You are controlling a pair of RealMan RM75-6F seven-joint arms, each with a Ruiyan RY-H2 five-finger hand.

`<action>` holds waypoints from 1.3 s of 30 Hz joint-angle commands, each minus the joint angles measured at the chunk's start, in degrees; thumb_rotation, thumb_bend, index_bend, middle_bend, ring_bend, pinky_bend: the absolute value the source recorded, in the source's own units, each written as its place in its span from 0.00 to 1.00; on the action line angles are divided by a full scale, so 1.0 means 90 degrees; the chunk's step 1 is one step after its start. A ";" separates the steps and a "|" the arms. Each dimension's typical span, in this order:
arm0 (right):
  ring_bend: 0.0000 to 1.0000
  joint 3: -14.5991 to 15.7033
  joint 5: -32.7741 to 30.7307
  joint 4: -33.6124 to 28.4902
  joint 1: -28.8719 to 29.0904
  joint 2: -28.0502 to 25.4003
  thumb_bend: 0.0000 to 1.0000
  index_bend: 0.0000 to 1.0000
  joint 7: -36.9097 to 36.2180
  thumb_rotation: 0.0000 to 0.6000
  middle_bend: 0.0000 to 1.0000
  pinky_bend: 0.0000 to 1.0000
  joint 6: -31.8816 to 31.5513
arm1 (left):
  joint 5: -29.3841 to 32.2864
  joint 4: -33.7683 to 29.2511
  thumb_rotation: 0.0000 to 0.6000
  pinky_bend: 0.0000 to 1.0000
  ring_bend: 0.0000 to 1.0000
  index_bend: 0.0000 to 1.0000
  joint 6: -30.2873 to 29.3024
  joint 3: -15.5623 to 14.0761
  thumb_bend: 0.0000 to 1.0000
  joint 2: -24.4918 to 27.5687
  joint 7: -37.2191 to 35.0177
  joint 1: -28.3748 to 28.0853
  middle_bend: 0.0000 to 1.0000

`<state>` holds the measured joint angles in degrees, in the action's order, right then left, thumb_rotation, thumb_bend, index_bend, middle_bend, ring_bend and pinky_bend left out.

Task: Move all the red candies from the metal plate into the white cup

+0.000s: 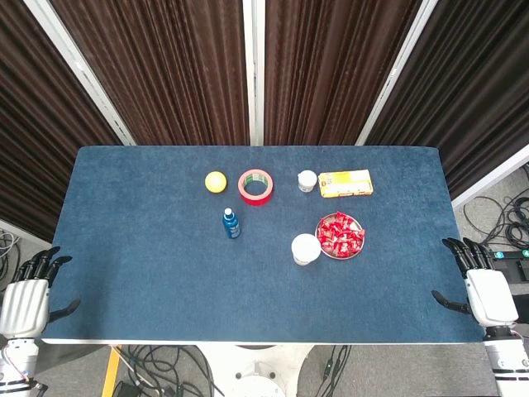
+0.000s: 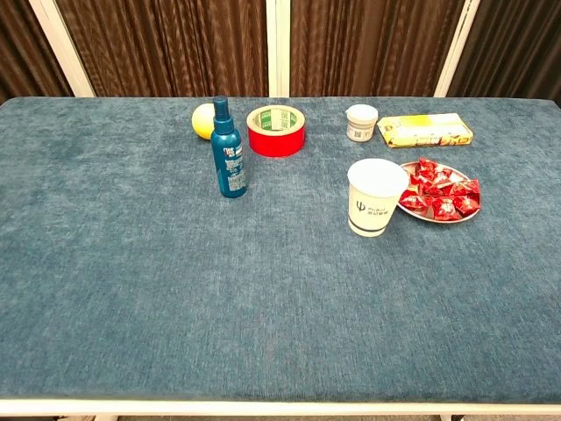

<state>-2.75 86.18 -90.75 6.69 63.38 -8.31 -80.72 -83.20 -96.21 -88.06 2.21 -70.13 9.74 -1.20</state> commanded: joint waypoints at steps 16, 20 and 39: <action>0.63 -0.0603 -0.0603 -0.0046 0.1512 0.0233 0.10 0.17 0.1070 1.00 0.26 0.91 0.1949 | 0.0158 0.0020 1.00 0.19 0.14 0.30 0.0222 -0.0069 0.05 0.0027 -0.0124 0.0006 0.22; 0.73 -0.0788 -0.0979 0.0343 0.2172 0.0685 0.11 0.20 0.1450 1.00 0.28 1.00 0.2788 | 0.0249 0.0049 1.00 0.19 0.14 0.30 0.0260 -0.0075 0.05 0.0027 -0.0174 0.0033 0.22; 0.78 -0.0664 -0.2399 0.1815 0.3439 0.2108 0.19 0.35 0.2608 1.00 0.39 1.00 0.4323 | 0.0435 0.0342 1.00 0.19 0.14 0.30 0.0399 -0.0041 0.05 -0.0039 -0.0450 0.0053 0.22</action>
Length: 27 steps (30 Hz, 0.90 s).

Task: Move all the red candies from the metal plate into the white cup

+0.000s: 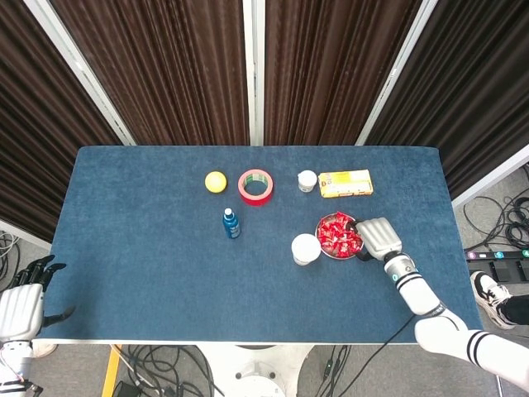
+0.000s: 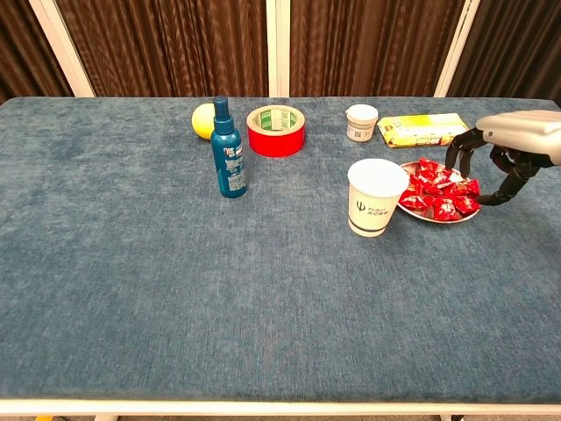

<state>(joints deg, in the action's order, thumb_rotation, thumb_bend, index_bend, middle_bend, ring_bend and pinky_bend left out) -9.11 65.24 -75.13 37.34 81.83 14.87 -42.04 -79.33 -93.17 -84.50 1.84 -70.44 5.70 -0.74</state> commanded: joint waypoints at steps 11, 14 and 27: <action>0.80 0.0143 -0.0189 0.0555 0.0158 0.0407 0.10 0.40 -0.0003 1.00 0.41 1.00 0.0026 | 0.0053 0.0053 1.00 0.19 0.14 0.30 0.0055 -0.0006 0.05 -0.0066 -0.0021 0.0011 0.22; 0.80 0.0151 -0.0167 0.0675 0.0209 0.0504 0.11 0.42 -0.0034 1.00 0.42 1.00 0.0042 | 0.0087 0.0079 1.00 0.19 0.14 0.30 0.0047 0.0001 0.05 -0.0077 -0.0033 0.0028 0.22; 0.81 0.0207 -0.0261 0.1092 0.0396 0.0820 0.21 0.46 0.0037 1.00 0.46 1.00 0.0172 | 0.0158 0.0204 1.00 0.19 0.14 0.30 0.0051 0.0005 0.05 -0.0131 -0.0130 0.0084 0.22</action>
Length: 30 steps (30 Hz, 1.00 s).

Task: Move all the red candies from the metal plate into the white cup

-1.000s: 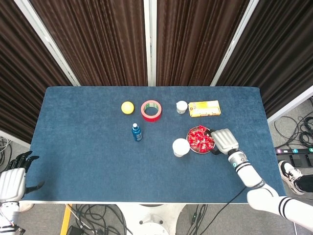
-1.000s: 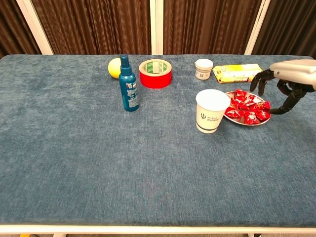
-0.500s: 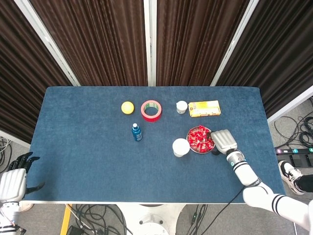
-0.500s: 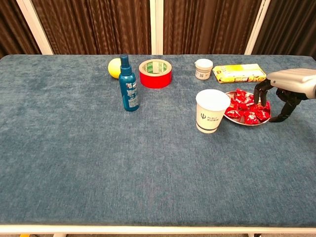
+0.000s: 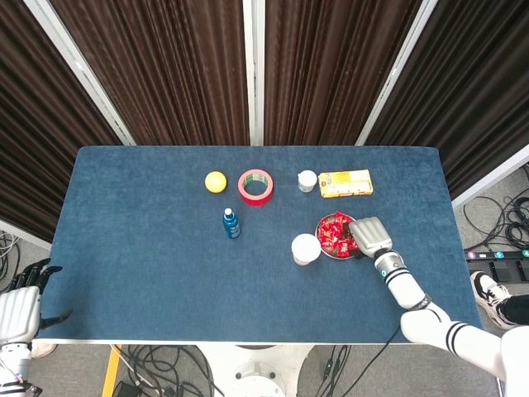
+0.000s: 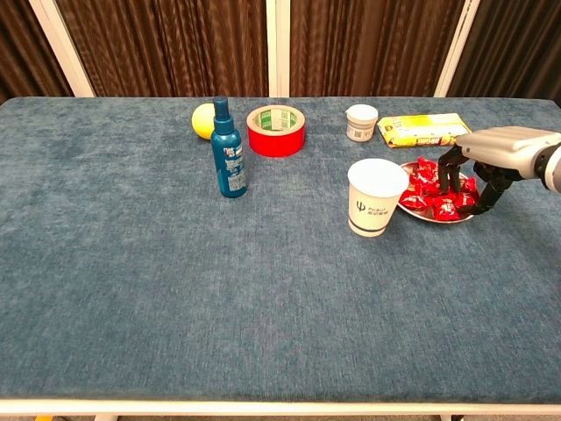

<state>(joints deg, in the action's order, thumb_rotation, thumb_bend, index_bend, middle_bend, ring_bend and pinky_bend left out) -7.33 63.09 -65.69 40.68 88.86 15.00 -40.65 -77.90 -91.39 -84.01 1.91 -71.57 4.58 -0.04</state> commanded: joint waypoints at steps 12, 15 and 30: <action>0.85 -0.0095 -0.0002 0.0208 0.0047 0.0150 0.33 0.60 -0.0232 1.00 0.58 1.00 -0.0114 | 0.0009 0.0035 1.00 0.19 0.14 0.30 -0.0038 -0.0008 0.05 -0.0011 -0.0051 0.0061 0.22; 0.85 -0.0199 0.0117 -0.0110 0.0019 -0.0070 0.33 0.60 -0.0406 1.00 0.58 1.00 -0.0302 | -0.0001 0.0024 1.00 0.19 0.14 0.30 -0.0059 0.0005 0.05 0.0007 -0.0047 0.0065 0.22; 0.84 -0.0407 0.1320 -0.2432 0.0104 -0.1143 0.33 0.60 -0.1180 1.00 0.54 1.00 -0.0951 | -0.0049 -0.0034 1.00 0.19 0.14 0.30 -0.0135 0.0022 0.05 0.0030 -0.0041 0.0096 0.22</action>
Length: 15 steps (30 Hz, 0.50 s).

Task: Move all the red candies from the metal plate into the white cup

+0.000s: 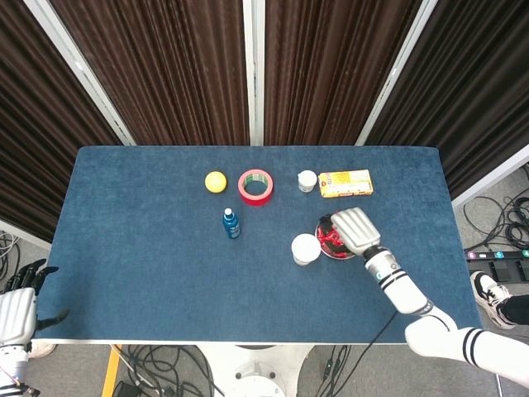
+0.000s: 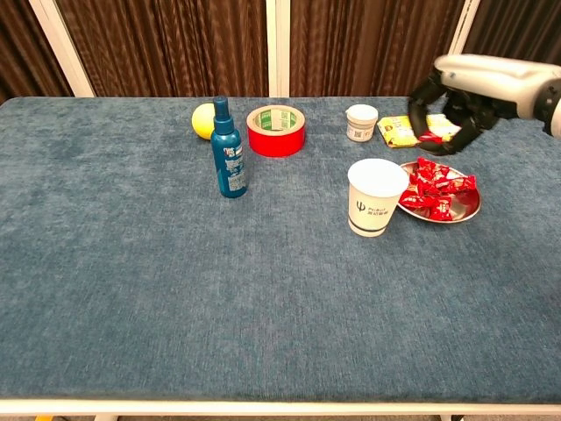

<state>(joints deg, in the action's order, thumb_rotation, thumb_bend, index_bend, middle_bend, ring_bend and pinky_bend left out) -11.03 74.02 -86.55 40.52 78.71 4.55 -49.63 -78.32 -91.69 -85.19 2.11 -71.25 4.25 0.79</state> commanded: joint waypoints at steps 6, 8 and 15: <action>0.84 0.0077 -0.0025 0.0039 0.0312 0.0275 0.33 0.56 0.0324 1.00 0.49 1.00 0.0191 | 0.0010 0.0057 1.00 0.19 0.14 0.30 -0.0044 -0.0014 0.05 -0.0019 -0.0068 0.0059 0.22; 0.83 0.0106 -0.0086 0.0055 0.0328 0.0318 0.33 0.53 0.0390 1.00 0.47 1.00 0.0214 | 0.0018 0.0076 1.00 0.19 0.14 0.30 -0.0046 -0.0017 0.05 -0.0018 -0.0089 0.0072 0.22; 0.81 0.0162 -0.0072 0.0031 0.0302 0.0342 0.30 0.37 0.0337 1.00 0.36 1.00 0.0092 | 0.0011 0.0127 1.00 0.19 0.14 0.30 -0.0044 -0.0013 0.05 -0.0040 -0.0146 0.0086 0.22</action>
<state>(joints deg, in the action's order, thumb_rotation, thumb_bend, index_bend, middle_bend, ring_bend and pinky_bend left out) -9.46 73.10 -86.23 43.51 81.82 8.09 -48.07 -78.20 -90.55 -85.58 1.99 -71.60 2.95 1.55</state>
